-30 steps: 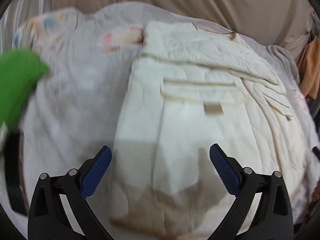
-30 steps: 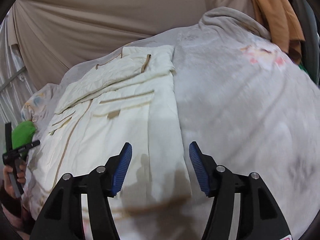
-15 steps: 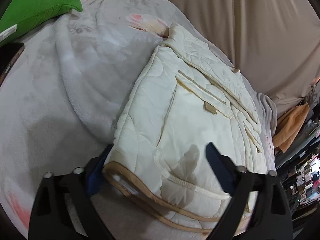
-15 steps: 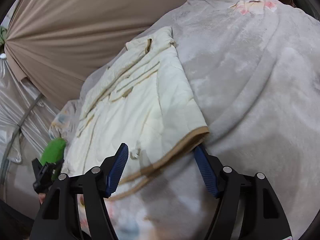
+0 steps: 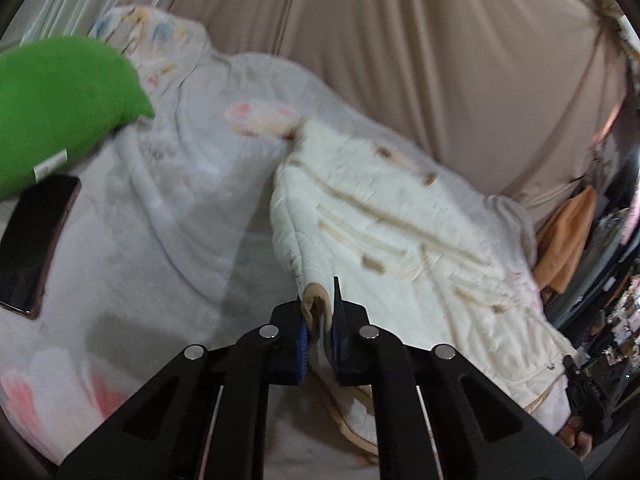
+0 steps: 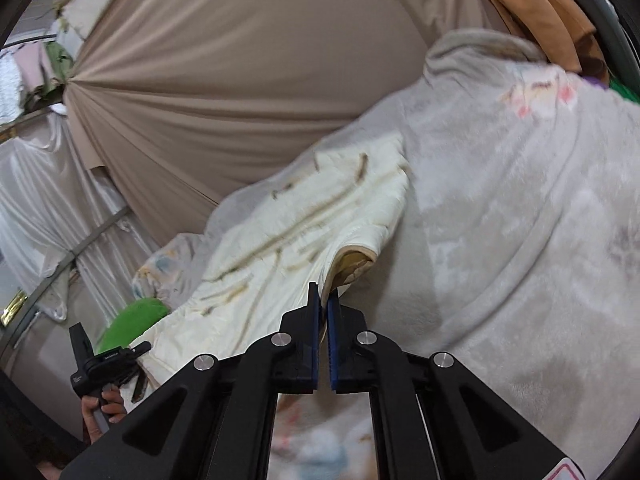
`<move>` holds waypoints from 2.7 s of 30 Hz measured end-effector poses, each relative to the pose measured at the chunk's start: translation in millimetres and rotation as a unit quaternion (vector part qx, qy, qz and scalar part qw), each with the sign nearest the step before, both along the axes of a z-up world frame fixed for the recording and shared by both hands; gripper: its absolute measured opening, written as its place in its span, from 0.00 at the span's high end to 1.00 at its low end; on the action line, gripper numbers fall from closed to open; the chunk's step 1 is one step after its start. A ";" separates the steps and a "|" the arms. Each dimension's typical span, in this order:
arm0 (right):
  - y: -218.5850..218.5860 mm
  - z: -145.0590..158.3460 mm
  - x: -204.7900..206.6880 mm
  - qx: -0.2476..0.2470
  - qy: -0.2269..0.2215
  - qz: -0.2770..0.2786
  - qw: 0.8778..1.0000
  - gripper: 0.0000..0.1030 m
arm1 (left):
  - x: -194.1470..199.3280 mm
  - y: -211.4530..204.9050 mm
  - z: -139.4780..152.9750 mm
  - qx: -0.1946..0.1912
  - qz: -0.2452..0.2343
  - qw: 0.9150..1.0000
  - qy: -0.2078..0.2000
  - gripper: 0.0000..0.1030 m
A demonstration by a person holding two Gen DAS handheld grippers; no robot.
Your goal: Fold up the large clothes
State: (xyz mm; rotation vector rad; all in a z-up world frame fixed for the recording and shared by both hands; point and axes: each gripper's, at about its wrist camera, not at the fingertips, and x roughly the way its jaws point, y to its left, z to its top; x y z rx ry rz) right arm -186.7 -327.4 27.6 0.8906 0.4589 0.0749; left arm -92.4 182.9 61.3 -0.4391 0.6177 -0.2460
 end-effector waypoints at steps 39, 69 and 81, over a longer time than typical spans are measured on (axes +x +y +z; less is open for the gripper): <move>-56.1 -43.1 247.2 -0.066 0.125 -0.007 0.990 0.80 | 231.7 -78.8 -2.6 0.183 0.025 0.982 0.030 0.70; -3.5 -55.1 214.4 -0.203 0.199 -0.008 0.959 1.00 | 216.1 -127.5 -43.5 0.281 -0.023 0.959 -0.005 0.16; -64.3 -31.5 240.3 -0.125 0.177 -0.042 0.975 0.48 | 275.0 -42.5 -29.0 0.090 0.025 0.988 0.122 0.06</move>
